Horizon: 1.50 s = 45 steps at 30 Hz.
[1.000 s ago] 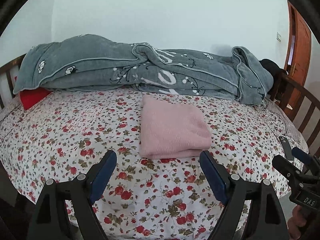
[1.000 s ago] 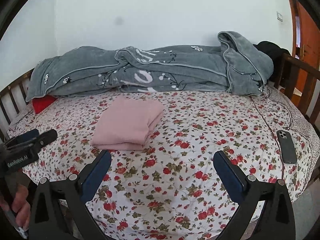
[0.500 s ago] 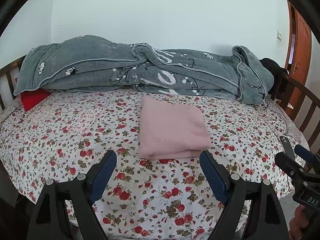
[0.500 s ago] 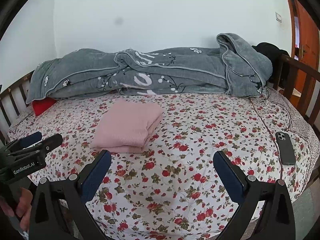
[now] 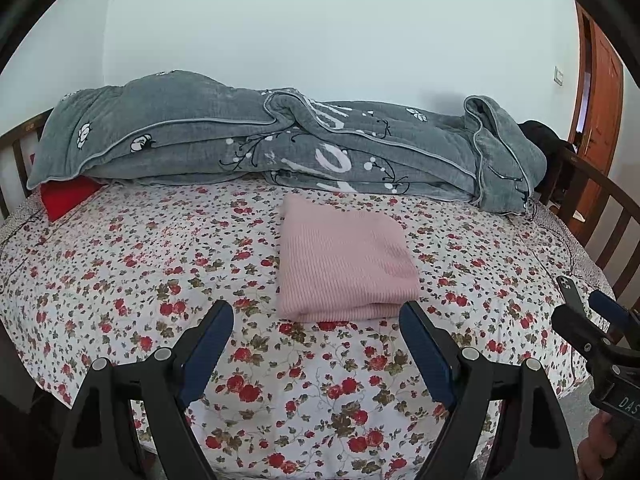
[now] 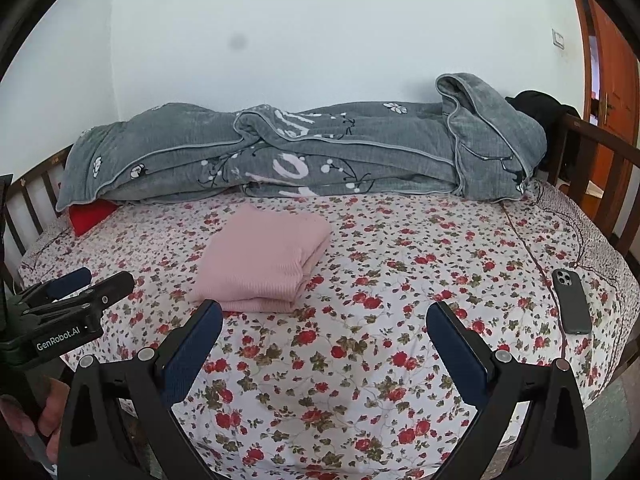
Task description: Fold small clothes
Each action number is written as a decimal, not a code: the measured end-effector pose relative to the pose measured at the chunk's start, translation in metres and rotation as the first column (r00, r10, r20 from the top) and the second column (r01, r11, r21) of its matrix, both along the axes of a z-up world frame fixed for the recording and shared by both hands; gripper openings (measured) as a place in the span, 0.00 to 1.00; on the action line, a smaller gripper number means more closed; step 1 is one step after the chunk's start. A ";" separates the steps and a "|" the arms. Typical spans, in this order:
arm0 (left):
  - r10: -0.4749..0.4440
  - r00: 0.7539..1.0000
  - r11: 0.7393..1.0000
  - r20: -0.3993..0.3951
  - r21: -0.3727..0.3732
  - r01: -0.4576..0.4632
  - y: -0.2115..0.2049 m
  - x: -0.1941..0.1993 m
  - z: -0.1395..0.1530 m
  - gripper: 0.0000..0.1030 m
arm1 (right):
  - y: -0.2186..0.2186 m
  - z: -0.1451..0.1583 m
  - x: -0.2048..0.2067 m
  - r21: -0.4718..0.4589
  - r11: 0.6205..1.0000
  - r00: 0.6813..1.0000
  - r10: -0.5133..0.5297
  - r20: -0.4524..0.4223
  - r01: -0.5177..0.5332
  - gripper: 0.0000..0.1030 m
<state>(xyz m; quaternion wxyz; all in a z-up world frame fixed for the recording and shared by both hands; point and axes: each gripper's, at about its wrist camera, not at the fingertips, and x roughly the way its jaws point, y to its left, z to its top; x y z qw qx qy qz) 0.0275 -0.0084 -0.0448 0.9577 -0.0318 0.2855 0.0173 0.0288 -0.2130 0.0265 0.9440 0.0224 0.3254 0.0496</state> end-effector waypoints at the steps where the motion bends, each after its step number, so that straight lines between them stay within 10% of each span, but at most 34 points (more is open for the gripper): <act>1: 0.000 1.000 1.000 0.001 0.000 0.000 0.000 0.000 0.001 0.82 | 0.000 0.000 0.000 0.003 1.000 1.000 -0.001 0.000 0.001 0.97; 45: -0.023 1.000 1.000 0.009 0.018 0.023 0.002 -0.003 0.008 0.82 | 0.007 0.005 -0.005 0.015 1.000 1.000 0.000 0.018 0.000 0.97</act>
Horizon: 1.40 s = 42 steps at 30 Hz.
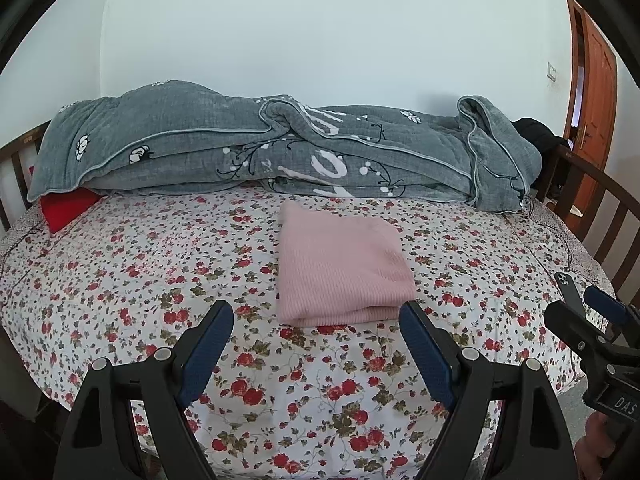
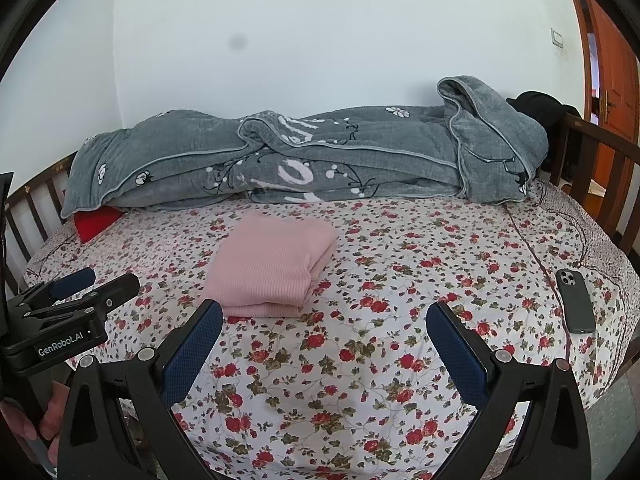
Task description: Fold small clothes
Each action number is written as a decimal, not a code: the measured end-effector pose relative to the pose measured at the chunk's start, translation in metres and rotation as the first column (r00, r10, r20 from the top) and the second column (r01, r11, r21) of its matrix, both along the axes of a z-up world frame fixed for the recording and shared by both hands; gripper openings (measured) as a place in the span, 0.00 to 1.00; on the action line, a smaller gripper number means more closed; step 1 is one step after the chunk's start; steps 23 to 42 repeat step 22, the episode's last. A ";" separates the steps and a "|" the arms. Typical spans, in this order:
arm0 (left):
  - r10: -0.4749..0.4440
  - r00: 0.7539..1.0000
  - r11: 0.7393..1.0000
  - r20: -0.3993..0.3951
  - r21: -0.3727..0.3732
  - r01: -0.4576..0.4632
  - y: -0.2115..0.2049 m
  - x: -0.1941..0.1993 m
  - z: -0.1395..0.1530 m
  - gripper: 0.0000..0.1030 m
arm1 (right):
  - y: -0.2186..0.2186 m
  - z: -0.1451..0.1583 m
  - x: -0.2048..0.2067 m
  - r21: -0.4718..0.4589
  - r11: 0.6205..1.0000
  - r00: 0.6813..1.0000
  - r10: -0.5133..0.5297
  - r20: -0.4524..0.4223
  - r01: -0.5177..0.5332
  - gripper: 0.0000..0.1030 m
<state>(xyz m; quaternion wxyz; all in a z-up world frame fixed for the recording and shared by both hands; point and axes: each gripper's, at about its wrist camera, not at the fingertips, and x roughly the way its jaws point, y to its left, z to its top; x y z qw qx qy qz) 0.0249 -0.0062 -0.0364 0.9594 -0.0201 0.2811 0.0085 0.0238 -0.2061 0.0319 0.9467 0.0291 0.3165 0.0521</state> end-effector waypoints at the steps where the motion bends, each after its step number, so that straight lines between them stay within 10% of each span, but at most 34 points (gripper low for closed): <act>1: -0.002 1.000 1.000 0.002 -0.001 0.002 0.000 0.000 0.001 0.82 | 0.000 0.000 0.000 0.000 1.000 1.000 0.000 0.001 0.000 0.97; 42: -0.003 0.998 1.000 0.064 0.018 0.002 0.001 -0.007 0.008 0.82 | -0.001 0.008 -0.004 -0.009 1.000 1.000 0.007 0.024 -0.007 0.97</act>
